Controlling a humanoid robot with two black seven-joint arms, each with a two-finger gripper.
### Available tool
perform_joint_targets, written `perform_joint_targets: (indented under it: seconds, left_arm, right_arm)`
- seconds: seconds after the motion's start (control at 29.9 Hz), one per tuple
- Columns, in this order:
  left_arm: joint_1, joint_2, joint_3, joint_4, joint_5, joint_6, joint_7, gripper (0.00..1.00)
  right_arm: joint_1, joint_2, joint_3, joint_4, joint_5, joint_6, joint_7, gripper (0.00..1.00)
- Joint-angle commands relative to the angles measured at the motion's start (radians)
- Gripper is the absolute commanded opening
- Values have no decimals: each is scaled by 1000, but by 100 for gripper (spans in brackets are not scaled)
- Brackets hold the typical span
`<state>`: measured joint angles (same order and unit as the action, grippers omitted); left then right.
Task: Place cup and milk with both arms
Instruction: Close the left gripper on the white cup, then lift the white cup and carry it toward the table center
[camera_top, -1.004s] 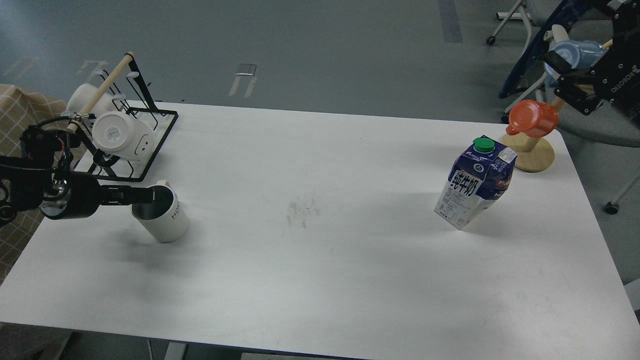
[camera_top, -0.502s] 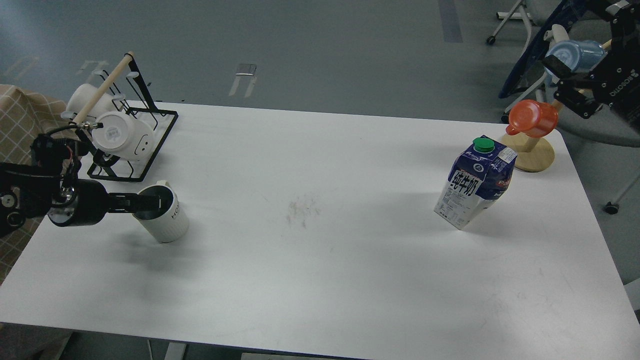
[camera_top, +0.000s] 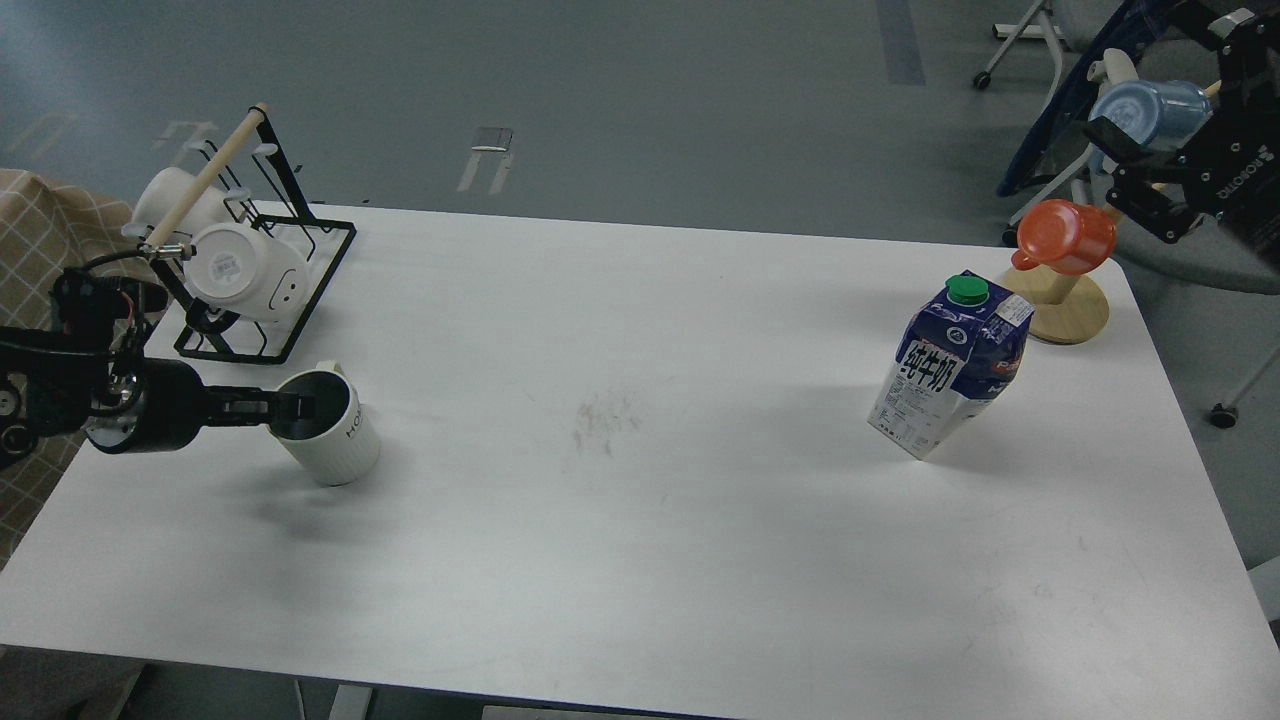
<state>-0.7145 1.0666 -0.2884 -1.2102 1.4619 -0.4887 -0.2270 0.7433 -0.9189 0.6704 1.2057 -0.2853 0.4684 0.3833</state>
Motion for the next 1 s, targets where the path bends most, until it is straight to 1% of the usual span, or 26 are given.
perform_joint_targets:
  seconds: [0.0,0.23,0.33,0.5,0.54,0.57,0.6,0.67,0.7,0.74,0.77,0.8,0.87,0.97]
  left_arm:
    - [-8,4,-3,0,29,0,1,0]
    - [-14,9,-14,-25,32,0,0,0]
    - [-36,19,-9,-40,34,0,0,0]
    - [-89,59,-9,-175,34,0,0,0]
    - [-112,61,-9,-224,34,0,3,0]
    - [-141,53,-11,-264,34,0,12,0]
    - [-154,50,-11,-276,34,0,18,0]
    - [-196,30,-12,-322,35,0,66,0]
    - [-197,30,-12,-322,35,0,66,0]
    - [-222,12,-14,-330,35,0,87,0]
    - [-259,-22,-9,-331,37,0,104,0]
    - [-278,-46,-6,-330,38,0,110,0]
    - [-316,-143,-3,-325,41,0,136,0]
    - [-332,-197,-3,-319,61,0,167,0]
  right_arm:
    - [-1,0,1,0,0,-2,0,100]
    - [1,0,2,0,0,-2,0,100]
    - [1,0,2,0,0,-4,0,100]
    - [2,0,21,-5,0,-4,0,100]
    - [7,0,28,-6,0,-4,0,100]
    - [16,2,29,-6,0,-4,0,100]
    - [19,2,31,-8,0,-4,0,100]
    - [57,3,29,-12,0,-4,0,100]
    - [57,3,29,-12,0,-4,0,100]
    - [79,3,28,-17,0,-4,-1,100]
    - [96,3,28,-18,0,-4,-1,100]
    - [102,2,28,-17,0,-4,-1,100]
    - [129,-6,28,-14,0,-2,-1,100]
    - [152,-18,25,-15,0,-2,-1,100]
